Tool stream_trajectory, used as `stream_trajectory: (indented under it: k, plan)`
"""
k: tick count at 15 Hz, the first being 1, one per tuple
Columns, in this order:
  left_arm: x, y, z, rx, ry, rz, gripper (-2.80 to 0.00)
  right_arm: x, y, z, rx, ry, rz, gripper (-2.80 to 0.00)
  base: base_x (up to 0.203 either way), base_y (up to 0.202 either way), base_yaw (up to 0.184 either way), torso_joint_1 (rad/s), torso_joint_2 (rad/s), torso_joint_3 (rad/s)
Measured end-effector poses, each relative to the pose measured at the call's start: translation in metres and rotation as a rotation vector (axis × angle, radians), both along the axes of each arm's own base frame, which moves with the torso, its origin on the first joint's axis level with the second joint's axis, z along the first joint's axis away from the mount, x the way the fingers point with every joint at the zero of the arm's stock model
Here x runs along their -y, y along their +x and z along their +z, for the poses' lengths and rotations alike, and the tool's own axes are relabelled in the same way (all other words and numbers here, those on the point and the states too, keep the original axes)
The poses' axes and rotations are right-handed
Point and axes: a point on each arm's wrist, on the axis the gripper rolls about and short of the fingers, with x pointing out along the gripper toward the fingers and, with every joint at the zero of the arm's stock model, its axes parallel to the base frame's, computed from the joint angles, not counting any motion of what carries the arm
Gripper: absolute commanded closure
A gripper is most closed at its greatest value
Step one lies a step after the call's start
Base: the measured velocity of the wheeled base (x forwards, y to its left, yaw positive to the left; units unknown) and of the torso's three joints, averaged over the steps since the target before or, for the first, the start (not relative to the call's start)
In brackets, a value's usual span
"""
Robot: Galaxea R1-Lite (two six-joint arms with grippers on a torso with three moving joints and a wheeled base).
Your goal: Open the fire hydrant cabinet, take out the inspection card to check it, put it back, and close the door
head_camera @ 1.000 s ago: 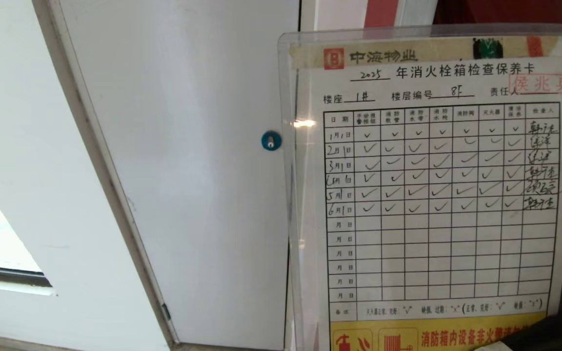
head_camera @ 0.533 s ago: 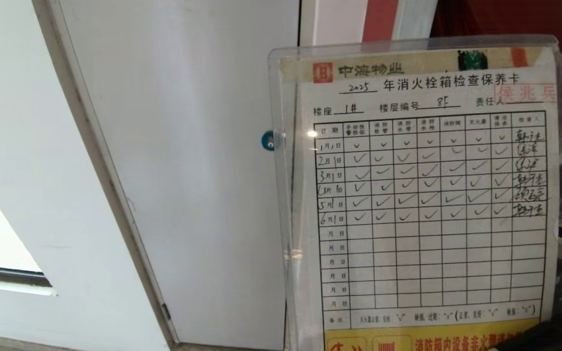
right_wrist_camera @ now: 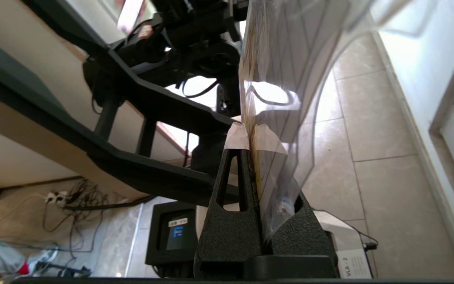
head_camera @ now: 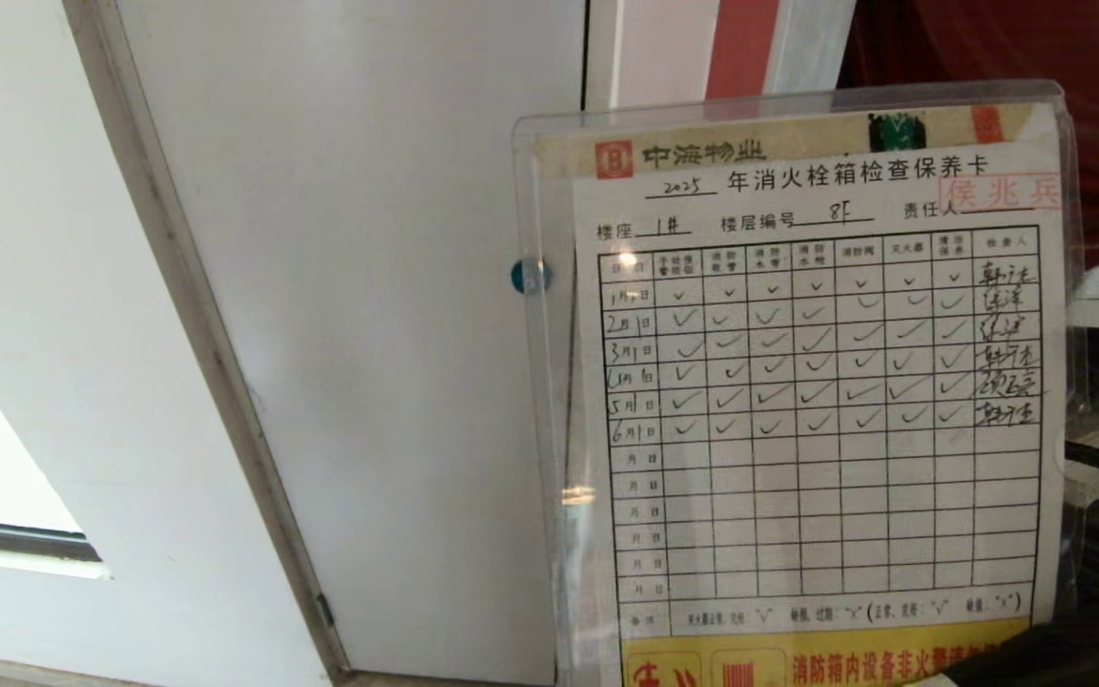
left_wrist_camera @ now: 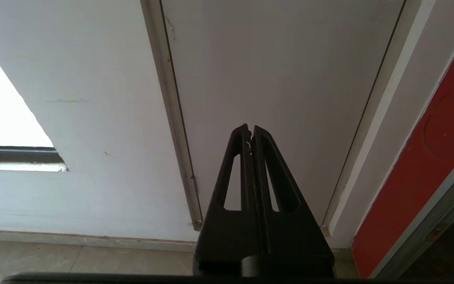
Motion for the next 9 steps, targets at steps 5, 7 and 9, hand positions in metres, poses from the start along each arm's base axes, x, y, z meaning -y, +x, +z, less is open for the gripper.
stream_trajectory:
  k: [5, 7, 9]
  plan:
    - [0.000, 0.000, 0.000, 0.000, 0.000, 0.000, 0.00, 0.014, -0.018, 0.003, 0.038, -0.023, -0.156, 0.00, 0.000, 0.000, 0.000, 0.000, 0.00, 0.000]
    - [0.000, 0.000, 0.000, 0.000, 0.000, 0.000, 0.00, 0.019, -0.023, 0.005, 0.053, -0.034, -0.251, 0.00, 0.000, 0.000, 0.000, 0.000, 0.00, 0.000]
    - [0.000, 0.000, 0.000, 0.000, 0.000, 0.000, 0.00, 0.025, -0.028, 0.008, 0.096, -0.048, -0.360, 0.00, 0.000, 0.000, 0.000, 0.000, 0.00, 0.000]
